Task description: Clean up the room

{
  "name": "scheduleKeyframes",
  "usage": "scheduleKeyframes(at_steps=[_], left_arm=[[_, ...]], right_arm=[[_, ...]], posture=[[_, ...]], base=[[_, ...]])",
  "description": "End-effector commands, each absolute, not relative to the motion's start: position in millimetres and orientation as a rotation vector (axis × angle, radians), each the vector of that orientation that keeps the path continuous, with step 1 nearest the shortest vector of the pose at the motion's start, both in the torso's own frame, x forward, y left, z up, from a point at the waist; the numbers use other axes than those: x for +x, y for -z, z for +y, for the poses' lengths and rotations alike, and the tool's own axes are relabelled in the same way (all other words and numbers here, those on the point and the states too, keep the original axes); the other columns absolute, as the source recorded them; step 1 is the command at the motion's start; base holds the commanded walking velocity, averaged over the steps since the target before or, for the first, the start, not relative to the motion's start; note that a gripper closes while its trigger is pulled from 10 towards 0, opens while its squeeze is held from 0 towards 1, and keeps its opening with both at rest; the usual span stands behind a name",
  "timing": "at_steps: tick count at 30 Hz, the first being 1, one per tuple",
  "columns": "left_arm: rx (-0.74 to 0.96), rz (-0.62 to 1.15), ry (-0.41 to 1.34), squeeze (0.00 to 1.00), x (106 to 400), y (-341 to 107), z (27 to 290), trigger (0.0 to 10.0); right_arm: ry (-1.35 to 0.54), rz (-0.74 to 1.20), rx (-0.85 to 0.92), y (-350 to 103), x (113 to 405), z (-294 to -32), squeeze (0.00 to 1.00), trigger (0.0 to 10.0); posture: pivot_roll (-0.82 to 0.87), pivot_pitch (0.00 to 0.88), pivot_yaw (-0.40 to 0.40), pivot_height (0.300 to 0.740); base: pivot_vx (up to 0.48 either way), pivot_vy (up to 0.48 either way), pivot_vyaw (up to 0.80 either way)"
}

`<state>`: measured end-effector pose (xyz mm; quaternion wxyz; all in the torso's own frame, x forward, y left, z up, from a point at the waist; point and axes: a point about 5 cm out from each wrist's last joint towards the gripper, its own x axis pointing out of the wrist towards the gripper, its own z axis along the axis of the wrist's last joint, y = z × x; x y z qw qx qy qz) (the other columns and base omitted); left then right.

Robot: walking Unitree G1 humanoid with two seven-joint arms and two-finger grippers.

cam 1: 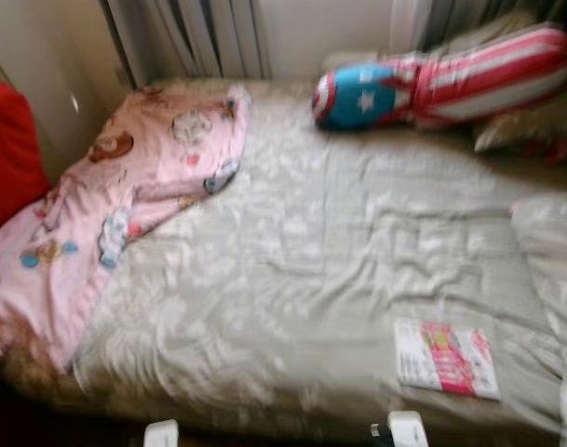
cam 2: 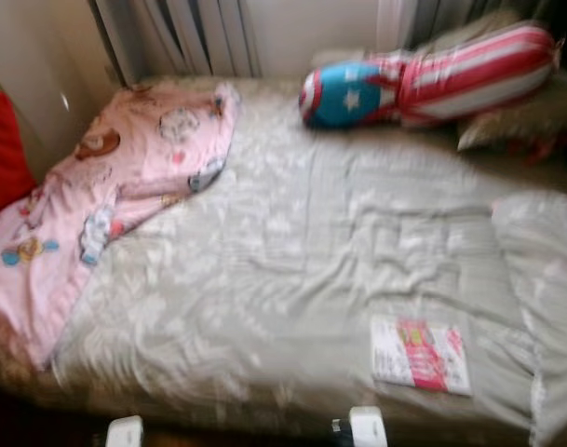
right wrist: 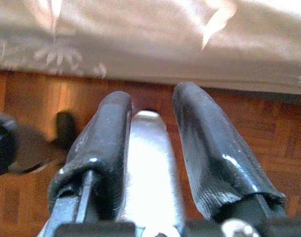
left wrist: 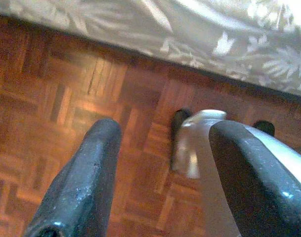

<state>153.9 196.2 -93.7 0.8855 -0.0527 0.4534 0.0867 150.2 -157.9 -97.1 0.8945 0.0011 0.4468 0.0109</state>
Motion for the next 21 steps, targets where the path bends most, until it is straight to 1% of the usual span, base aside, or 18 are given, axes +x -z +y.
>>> scheduleKeyframes(at_steps=[1, 7, 12, 21], left_arm=[[-0.097, 0.964, -0.192, 0.0, 147.6, 95.6, 201.6, 10.0], [-0.1, 0.964, -0.195, 0.0, 147.2, 95.8, 201.1, 10.0], [-0.101, 0.967, -0.196, 0.0, 146.4, 96.1, 201.0, 10.0], [-0.1, 0.969, -0.195, 0.0, 145.4, 96.4, 201.2, 10.0]], right_arm=[[-0.044, 0.949, 0.008, 99.0, 147.9, -143.4, 0.0, 10.0], [-0.058, 0.948, 0.001, 97.8, 151.6, -129.3, 0.0, 10.0], [-0.042, 0.956, -0.011, 99.1, 148.2, -146.6, 0.0, 10.0], [-0.046, 0.96, -0.013, 99.5, 146.9, -148.1, 0.0, 10.0]], posture=[[-0.12, 0.106, 0.011, 0.74], [-0.12, 0.103, 0.008, 0.74], [-0.12, 0.094, 0.008, 0.74], [-0.13, 0.078, 0.011, 0.74]], base=[[0.0, 0.319, 0.0], [0.0, 0.32, 0.0], [0.0, 0.322, 0.0], [0.0, 0.322, 0.0]])
